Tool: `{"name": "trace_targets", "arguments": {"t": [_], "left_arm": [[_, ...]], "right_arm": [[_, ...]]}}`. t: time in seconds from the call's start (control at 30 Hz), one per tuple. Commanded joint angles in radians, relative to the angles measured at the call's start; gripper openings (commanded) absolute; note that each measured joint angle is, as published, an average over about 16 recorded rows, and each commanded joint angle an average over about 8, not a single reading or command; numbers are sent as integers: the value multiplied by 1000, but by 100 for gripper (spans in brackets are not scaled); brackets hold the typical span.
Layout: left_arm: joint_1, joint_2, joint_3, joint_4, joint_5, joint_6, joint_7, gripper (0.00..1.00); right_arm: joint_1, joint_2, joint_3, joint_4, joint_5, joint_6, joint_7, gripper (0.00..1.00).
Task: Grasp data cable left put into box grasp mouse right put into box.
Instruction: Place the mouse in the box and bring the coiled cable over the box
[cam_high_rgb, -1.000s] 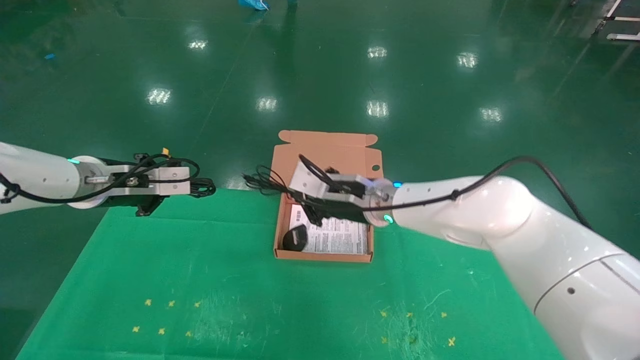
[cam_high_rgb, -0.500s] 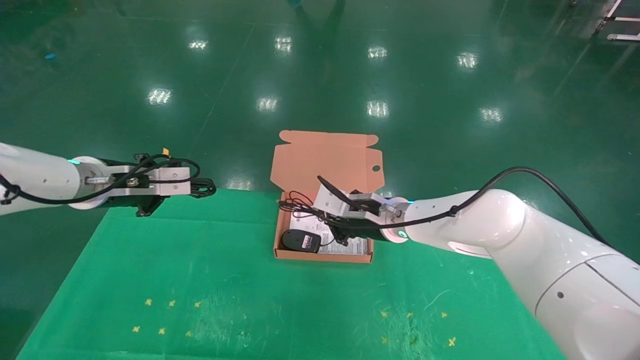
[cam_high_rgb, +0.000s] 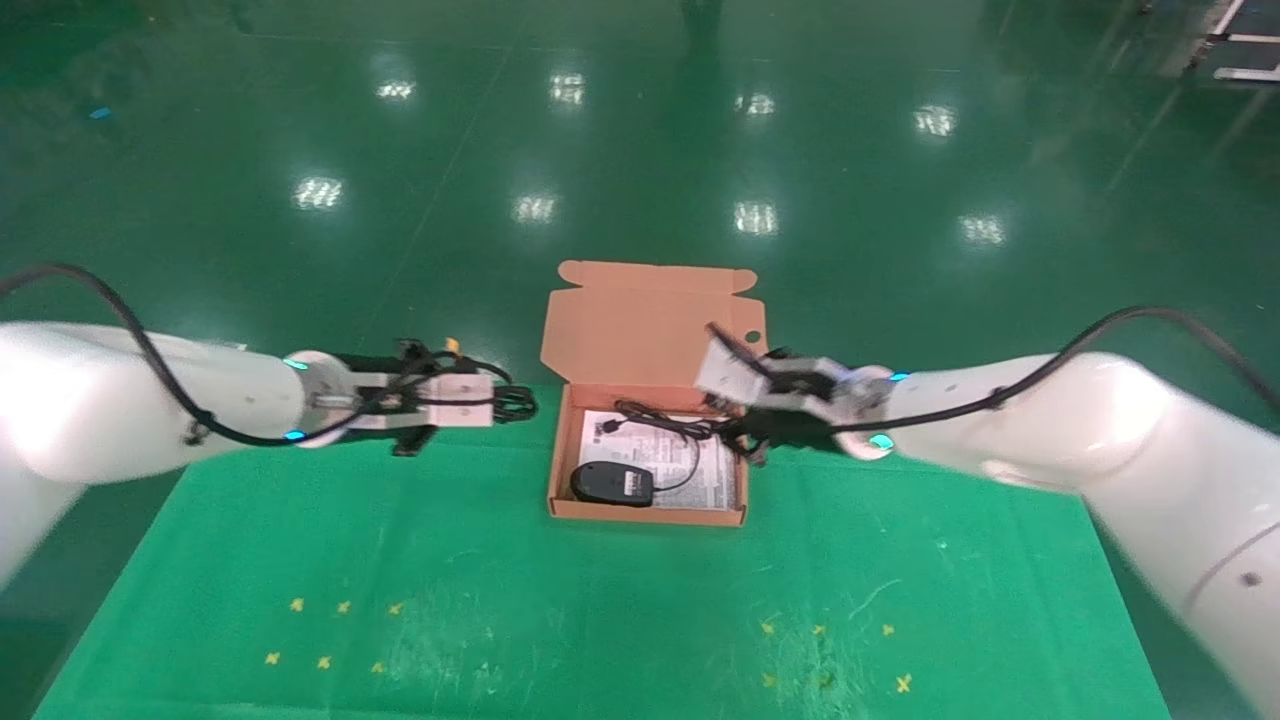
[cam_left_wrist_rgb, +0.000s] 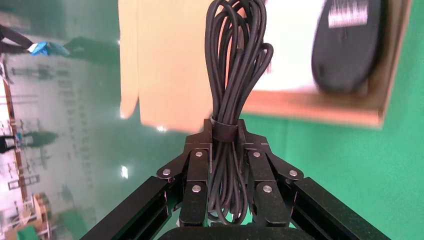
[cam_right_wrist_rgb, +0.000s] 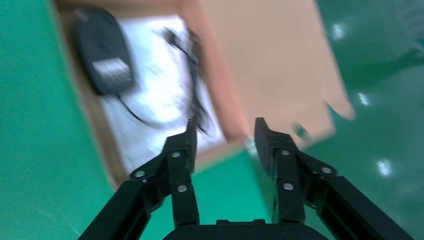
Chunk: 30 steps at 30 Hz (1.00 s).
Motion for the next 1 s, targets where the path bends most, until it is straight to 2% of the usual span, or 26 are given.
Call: {"name": "trace_targets", "arguments": {"t": [0.03, 0.23, 0.5, 0.77, 1.0], "left_arm": [[7, 48, -1, 51, -21, -52, 40, 0], [4, 131, -4, 158, -145, -142, 186, 0], [5, 148, 44, 170, -350, -173, 308, 0], [5, 154, 87, 180, -431, -182, 340, 100], [4, 151, 88, 179, -430, -180, 340, 100]], "right_arm": [[12, 45, 2, 19, -7, 3, -1, 100], [30, 162, -6, 112, -40, -3, 46, 100], [35, 279, -27, 261, -95, -15, 155, 100], [39, 322, -41, 328, -131, -16, 211, 100], [39, 320, -41, 326, -131, -16, 208, 100]]}}
